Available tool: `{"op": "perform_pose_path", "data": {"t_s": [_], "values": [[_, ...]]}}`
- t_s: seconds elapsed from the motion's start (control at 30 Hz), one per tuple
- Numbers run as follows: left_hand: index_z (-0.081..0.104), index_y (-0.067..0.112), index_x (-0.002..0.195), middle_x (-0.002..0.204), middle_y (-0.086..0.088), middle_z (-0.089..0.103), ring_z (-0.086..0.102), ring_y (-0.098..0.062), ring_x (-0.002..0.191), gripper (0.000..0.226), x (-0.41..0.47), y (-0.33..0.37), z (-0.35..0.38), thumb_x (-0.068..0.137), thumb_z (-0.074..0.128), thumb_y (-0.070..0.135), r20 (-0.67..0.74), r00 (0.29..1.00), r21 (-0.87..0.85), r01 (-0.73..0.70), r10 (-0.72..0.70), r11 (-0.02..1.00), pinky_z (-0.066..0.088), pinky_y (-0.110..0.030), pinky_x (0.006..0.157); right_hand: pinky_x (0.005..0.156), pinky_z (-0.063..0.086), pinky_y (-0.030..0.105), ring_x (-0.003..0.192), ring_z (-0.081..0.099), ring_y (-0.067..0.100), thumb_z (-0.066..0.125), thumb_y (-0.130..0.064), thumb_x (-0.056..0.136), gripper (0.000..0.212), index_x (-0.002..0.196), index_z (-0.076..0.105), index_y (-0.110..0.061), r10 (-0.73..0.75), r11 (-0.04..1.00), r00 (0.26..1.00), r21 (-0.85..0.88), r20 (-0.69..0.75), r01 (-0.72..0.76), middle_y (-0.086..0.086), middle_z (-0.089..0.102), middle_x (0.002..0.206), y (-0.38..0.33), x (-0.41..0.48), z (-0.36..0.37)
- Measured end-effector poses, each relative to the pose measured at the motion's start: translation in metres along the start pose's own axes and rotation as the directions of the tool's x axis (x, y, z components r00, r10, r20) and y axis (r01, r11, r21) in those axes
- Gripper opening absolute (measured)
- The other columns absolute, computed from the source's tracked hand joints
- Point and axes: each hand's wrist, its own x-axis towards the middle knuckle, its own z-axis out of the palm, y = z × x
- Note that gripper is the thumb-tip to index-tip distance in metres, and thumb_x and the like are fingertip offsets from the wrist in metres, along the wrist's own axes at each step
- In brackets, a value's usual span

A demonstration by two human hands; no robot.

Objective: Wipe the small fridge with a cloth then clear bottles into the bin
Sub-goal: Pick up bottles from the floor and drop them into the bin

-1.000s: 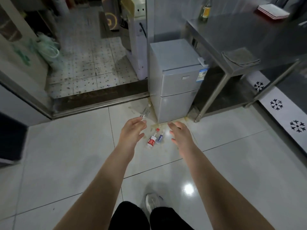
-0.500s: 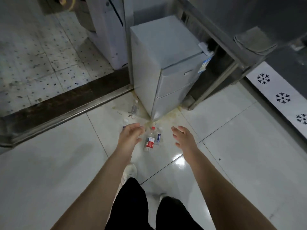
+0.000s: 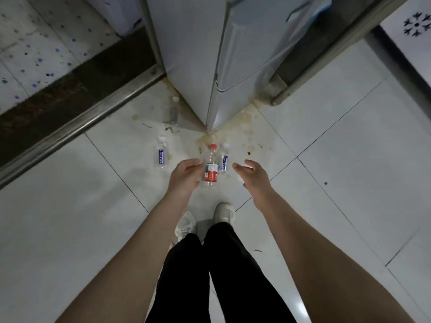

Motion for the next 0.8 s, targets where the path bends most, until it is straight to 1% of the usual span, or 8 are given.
{"op": "perform_pose_path", "data": {"t_s": [0.13,0.3,0.43,0.53,0.6,0.7,0.77,0.8], "values": [[0.057,0.018,0.099,0.110,-0.008,0.062,0.060,-0.019,0.105,0.014,0.068,-0.049,0.011,0.086,0.063,0.017,-0.019,0.998,0.034,0.053,-0.052,0.998,0.045,-0.029,0.087,0.083,0.040,0.027,0.096,0.052,0.018,0.066,-0.033,0.085,0.061,0.136,0.042,-0.012,0.029,0.999,1.000,-0.025,0.002,-0.029,0.003,0.058,0.124,0.037,0.070,0.012],[0.058,0.014,0.107,0.111,-0.009,0.062,0.059,-0.018,0.097,0.018,0.148,-0.115,0.025,0.089,0.059,0.016,-0.069,0.995,0.100,0.079,-0.073,0.992,0.047,-0.025,0.078,0.081,0.042,0.028,0.093,0.051,0.019,0.070,-0.036,0.081,0.063,0.133,0.046,-0.010,0.112,0.994,0.992,-0.008,-0.062,-0.113,0.002,0.053,0.109,0.096,0.153,0.024],[0.058,0.018,0.103,0.110,-0.006,0.064,0.060,-0.019,0.100,0.016,0.212,-0.164,0.032,0.087,0.060,0.020,-0.095,0.992,0.182,0.097,-0.081,0.979,0.047,-0.033,0.086,0.081,0.042,0.028,0.092,0.051,0.019,0.072,-0.040,0.079,0.064,0.131,0.048,-0.012,0.133,0.990,0.988,-0.030,-0.072,-0.136,0.003,0.052,0.104,0.140,0.214,0.037],[0.056,0.016,0.107,0.109,-0.006,0.063,0.060,-0.018,0.096,0.021,0.255,-0.198,0.037,0.087,0.061,0.024,-0.114,0.991,0.220,0.095,-0.071,0.971,0.046,-0.035,0.087,0.082,0.043,0.028,0.093,0.051,0.020,0.072,-0.040,0.079,0.065,0.131,0.047,-0.010,0.124,0.991,0.990,-0.038,-0.065,-0.127,0.004,0.052,0.107,0.166,0.258,0.049],[0.058,0.013,0.109,0.101,-0.004,0.063,0.059,-0.015,0.089,0.024,0.281,-0.220,0.041,0.088,0.060,0.026,-0.121,0.991,0.252,0.093,-0.064,0.963,0.046,-0.029,0.079,0.083,0.042,0.027,0.095,0.051,0.018,0.071,-0.038,0.079,0.064,0.131,0.047,-0.010,0.108,0.992,0.992,-0.058,-0.061,-0.111,0.004,0.053,0.109,0.182,0.286,0.058],[0.062,0.007,0.102,0.082,0.001,0.061,0.057,-0.009,0.071,0.024,0.316,-0.248,0.046,0.087,0.061,0.026,-0.157,0.987,0.314,0.061,-0.012,0.947,0.041,-0.022,0.060,0.082,0.039,0.024,0.100,0.053,0.017,0.071,-0.037,0.080,0.064,0.131,0.044,-0.010,0.080,0.993,0.995,-0.083,-0.066,-0.085,0.003,0.056,0.116,0.200,0.324,0.070],[0.061,0.003,0.102,0.085,-0.003,0.062,0.060,-0.014,0.073,0.031,0.338,-0.263,0.049,0.084,0.065,0.029,-0.196,0.980,0.376,0.046,0.030,0.925,0.040,-0.021,0.056,0.081,0.039,0.023,0.106,0.055,0.019,0.072,-0.039,0.078,0.068,0.132,0.042,-0.010,0.061,0.992,0.995,-0.106,-0.081,-0.069,0.007,0.057,0.123,0.209,0.347,0.078],[0.058,0.003,0.104,0.091,-0.004,0.060,0.060,-0.017,0.079,0.036,0.348,-0.269,0.051,0.083,0.067,0.030,-0.214,0.976,0.408,0.049,0.044,0.912,0.042,-0.022,0.059,0.079,0.039,0.022,0.108,0.055,0.019,0.072,-0.040,0.078,0.071,0.133,0.041,-0.010,0.050,0.991,0.994,-0.119,-0.093,-0.061,0.007,0.056,0.125,0.213,0.357,0.082]]}}
